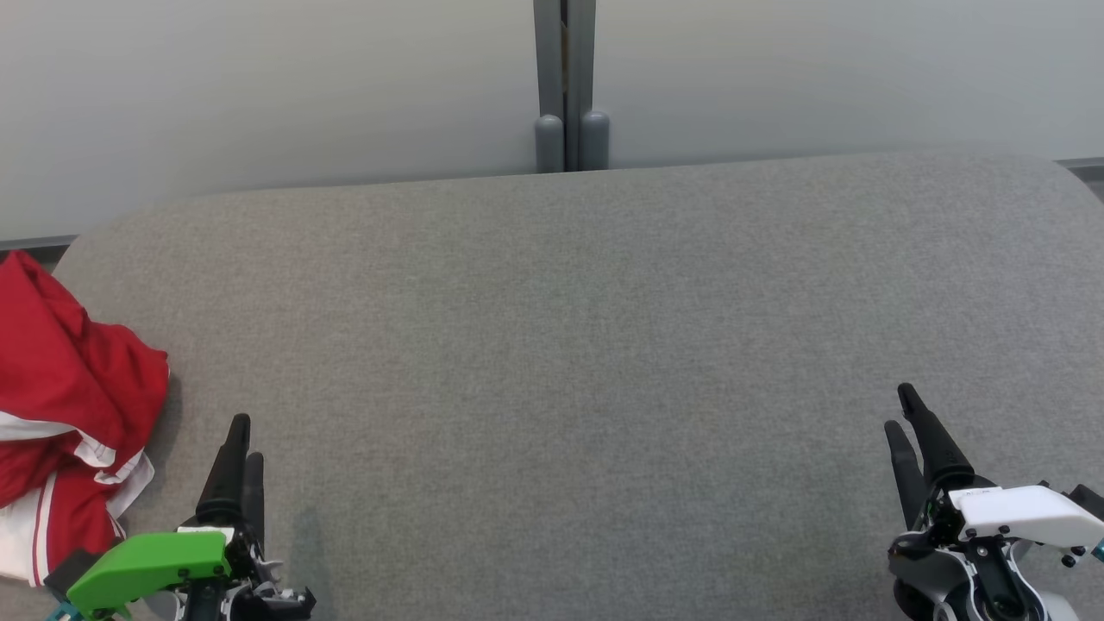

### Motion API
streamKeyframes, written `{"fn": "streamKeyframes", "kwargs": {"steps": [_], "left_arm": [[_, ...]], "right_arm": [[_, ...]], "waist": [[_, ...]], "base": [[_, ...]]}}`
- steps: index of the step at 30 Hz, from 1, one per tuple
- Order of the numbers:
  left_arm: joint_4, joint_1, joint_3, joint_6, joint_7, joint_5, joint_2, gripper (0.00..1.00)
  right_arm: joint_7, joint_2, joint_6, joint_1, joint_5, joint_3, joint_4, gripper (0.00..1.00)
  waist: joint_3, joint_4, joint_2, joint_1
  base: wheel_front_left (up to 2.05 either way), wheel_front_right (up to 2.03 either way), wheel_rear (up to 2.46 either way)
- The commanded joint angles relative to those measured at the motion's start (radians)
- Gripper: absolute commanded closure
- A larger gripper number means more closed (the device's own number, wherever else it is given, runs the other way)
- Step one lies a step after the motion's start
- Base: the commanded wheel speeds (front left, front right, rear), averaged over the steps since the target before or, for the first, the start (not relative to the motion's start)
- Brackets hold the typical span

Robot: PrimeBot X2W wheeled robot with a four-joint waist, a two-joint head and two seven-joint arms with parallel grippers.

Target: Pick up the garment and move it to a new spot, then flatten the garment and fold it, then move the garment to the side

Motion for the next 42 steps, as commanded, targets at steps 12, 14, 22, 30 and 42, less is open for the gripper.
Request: {"fn": "streamKeyframes", "kwargs": {"steps": [12,14,22,30,42], "left_arm": [[-0.011,-0.041,-0.016,-0.006,-0.063,0.305,0.019,0.00],[-0.009,-0.039,-0.023,-0.004,-0.072,0.353,0.020,0.00],[0.014,-0.045,-0.059,0.017,-0.105,0.525,0.032,0.00],[0.021,-0.050,-0.098,0.039,-0.135,0.657,0.049,0.00],[0.033,-0.056,-0.156,0.071,-0.176,0.825,0.072,0.00]], "right_arm": [[-0.067,-0.032,0.000,-0.042,-0.274,0.023,-0.009,0.00],[-0.076,-0.031,0.000,-0.043,-0.317,0.024,-0.011,0.00],[-0.109,-0.034,0.000,-0.049,-0.475,0.034,-0.016,0.00],[-0.139,-0.038,0.000,-0.055,-0.613,0.053,-0.018,0.00],[-0.180,-0.043,0.000,-0.060,-0.803,0.058,-0.004,0.00]], "waist": [[0.003,0.000,-0.0001,0.0000],[0.003,0.000,-0.0001,0.0000],[0.002,0.000,-0.0001,0.0000],[0.003,-0.003,-0.0001,0.0000],[0.004,-0.005,-0.0001,0.0000]], "base": [[0.00,0.00,0.00],[0.00,0.00,0.00],[0.00,0.00,0.00],[0.00,0.00,0.00],[0.00,0.00,0.00]]}}
